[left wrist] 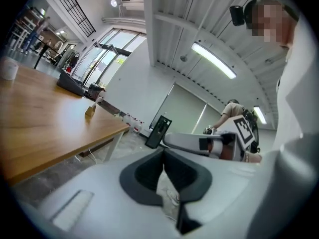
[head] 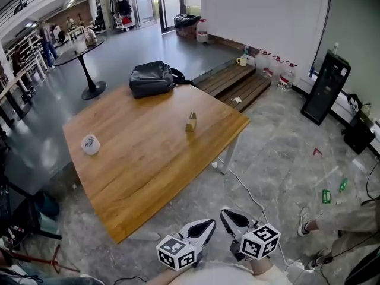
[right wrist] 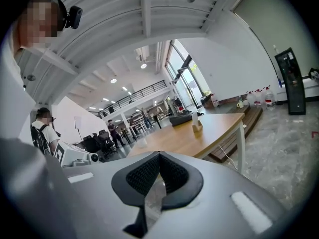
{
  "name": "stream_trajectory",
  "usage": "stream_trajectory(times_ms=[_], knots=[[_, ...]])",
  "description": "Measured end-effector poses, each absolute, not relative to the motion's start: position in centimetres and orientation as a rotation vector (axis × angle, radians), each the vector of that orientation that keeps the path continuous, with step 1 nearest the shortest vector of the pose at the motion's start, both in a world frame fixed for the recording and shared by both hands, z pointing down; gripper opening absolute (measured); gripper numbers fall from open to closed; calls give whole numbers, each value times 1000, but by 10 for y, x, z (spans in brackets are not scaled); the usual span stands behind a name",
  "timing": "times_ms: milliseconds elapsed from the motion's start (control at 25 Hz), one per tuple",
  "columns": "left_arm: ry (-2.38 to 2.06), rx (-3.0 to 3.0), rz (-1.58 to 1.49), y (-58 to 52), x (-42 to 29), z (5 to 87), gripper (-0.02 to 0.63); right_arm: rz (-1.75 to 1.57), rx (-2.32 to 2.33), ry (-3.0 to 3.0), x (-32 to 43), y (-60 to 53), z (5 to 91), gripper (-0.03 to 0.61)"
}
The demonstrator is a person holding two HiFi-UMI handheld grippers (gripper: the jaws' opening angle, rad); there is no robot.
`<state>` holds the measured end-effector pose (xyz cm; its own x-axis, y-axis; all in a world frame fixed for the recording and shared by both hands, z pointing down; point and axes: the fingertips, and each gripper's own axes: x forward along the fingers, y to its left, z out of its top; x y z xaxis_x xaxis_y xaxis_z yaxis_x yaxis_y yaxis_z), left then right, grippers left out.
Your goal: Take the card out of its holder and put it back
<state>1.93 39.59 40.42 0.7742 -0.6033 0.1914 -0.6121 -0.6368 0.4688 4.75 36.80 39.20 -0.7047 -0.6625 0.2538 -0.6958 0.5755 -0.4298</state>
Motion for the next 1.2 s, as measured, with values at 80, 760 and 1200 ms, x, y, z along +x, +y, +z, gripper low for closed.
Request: stream_trajectory(times_ms=[80, 760, 1200], knots=[[-888, 2457, 30, 367, 15, 402, 8, 785, 1190, -2732, 40, 338, 388, -3], [-1029, 2391, 14, 170, -14, 414, 9, 830, 1101, -2717, 25, 149, 406, -3], [-1343, 2294, -66, 34, -23, 410, 8, 837, 848, -2743, 38, 33, 408, -3]])
